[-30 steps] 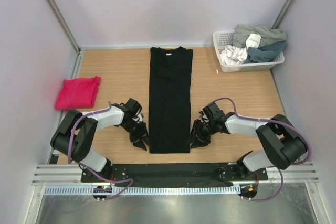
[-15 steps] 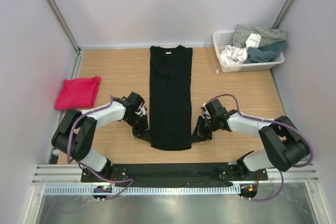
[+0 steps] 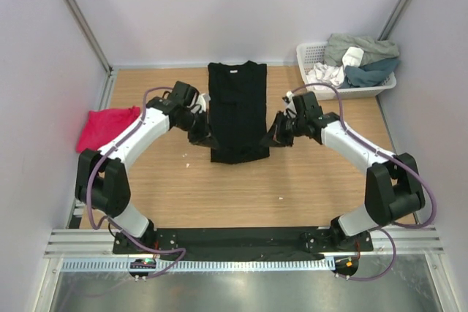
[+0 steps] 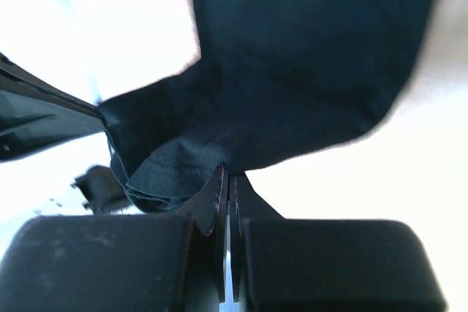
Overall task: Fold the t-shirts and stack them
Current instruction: Fold the tshirt
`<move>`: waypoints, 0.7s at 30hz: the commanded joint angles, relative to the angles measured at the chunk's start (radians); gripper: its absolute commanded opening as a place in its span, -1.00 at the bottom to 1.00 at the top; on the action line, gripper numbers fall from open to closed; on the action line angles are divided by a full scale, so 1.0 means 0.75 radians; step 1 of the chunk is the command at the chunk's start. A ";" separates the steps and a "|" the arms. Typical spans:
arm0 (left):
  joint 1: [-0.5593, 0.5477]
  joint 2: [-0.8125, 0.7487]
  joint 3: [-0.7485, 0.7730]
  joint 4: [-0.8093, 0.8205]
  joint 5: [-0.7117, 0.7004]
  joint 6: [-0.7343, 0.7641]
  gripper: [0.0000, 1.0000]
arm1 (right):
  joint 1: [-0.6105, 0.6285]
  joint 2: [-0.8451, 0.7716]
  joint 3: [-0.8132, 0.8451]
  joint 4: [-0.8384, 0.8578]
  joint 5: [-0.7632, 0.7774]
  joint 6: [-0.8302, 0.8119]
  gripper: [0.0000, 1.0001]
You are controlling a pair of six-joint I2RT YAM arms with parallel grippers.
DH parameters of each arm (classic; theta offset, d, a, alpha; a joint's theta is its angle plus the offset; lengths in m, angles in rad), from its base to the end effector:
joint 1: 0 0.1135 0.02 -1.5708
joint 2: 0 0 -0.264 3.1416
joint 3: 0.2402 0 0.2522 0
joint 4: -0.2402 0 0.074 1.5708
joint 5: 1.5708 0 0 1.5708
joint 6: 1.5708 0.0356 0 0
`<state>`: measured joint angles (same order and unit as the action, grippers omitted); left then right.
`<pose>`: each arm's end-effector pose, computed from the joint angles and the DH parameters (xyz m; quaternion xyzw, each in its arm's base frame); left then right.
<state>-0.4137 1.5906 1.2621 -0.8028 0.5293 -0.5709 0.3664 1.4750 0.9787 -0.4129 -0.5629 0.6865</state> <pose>0.2867 -0.1455 0.2604 -0.0171 0.9435 -0.3244 0.0647 0.2758 0.1262 0.2303 0.0557 0.9113 0.3839 0.1378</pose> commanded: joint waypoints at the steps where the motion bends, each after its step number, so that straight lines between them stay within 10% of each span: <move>1: 0.048 0.053 0.137 -0.052 -0.012 0.076 -1.00 | -0.045 0.088 0.214 -0.022 0.012 -0.062 -0.97; 21: 0.247 0.841 0.906 0.091 0.108 0.074 -1.00 | -0.214 0.796 0.797 0.219 -0.002 -0.044 -0.97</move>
<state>-0.2276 2.2093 1.8774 -0.7738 0.5671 -0.5079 0.2070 2.0476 1.4925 -0.3176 -0.5591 0.6521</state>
